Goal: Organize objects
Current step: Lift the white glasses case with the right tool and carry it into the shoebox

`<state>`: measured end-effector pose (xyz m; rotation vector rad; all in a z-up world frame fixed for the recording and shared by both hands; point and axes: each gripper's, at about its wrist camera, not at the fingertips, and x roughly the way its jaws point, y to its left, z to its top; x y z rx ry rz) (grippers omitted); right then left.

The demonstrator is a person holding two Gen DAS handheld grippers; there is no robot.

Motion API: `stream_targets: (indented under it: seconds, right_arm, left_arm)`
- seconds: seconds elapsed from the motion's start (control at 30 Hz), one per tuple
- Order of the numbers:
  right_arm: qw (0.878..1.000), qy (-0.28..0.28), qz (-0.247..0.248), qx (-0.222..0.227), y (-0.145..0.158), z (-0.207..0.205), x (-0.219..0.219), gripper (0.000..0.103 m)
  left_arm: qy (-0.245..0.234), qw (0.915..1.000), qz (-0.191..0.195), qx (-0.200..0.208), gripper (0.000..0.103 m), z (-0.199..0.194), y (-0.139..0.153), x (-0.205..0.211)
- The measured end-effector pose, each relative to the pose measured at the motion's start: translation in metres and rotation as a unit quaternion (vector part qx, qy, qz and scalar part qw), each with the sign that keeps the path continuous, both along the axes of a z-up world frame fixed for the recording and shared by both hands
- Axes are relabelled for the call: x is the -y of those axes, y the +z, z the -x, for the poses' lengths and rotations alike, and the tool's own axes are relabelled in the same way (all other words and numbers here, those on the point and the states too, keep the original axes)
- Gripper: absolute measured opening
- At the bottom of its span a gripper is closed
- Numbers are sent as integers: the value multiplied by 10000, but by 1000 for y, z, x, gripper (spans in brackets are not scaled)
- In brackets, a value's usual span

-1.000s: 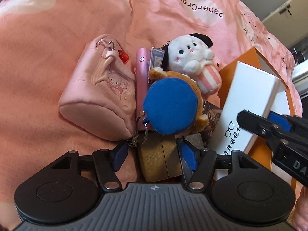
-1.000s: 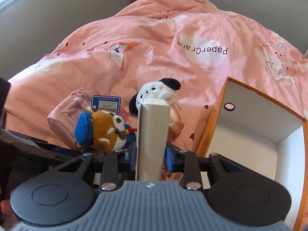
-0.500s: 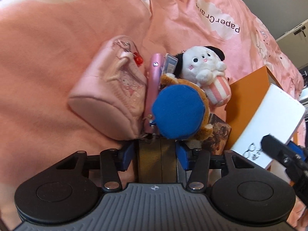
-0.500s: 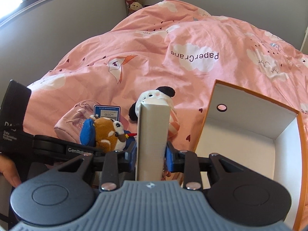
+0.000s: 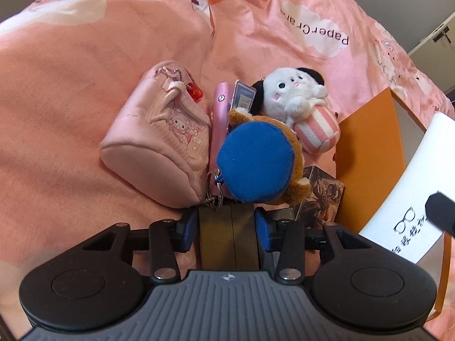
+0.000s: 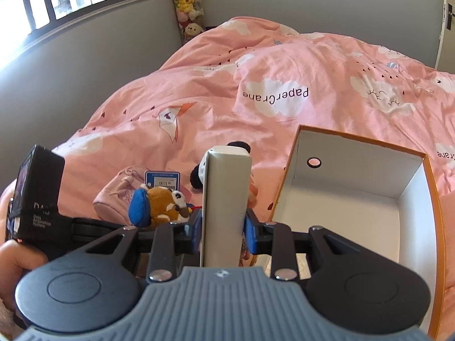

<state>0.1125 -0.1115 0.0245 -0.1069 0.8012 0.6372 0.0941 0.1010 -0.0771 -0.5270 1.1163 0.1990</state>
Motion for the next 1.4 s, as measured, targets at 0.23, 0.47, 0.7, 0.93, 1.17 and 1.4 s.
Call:
stream_targets:
  seconds: [0.23, 0.47, 0.7, 0.93, 1.17, 1.4]
  right_arm:
    - [9991, -30, -430, 65, 23, 3, 20, 32]
    - [9963, -95, -850, -7, 53, -6, 53, 31]
    - [9997, 134, -38, 181, 49, -21, 72, 31]
    - [9829, 898, 1508, 561, 3, -41, 74, 31]
    - [9013, 1997, 3422, 1752, -51, -48, 58, 31]
    - [8318, 2591, 4329, 2313, -100, -60, 49, 31]
  left_arm:
    - [-515, 9949, -477, 719, 49, 22, 53, 19]
    - [-1239, 9753, -724, 1679, 49, 32, 122, 42]
    - [-2619, 9302, -1109, 2319, 49, 1, 159, 94]
    - [-3753, 8845, -1471, 2348, 49, -41, 134, 144]
    - [-4198, 8624, -1755, 2219, 49, -77, 112, 161]
    - [-4714, 8278, -2105, 2196, 49, -99, 102, 173]
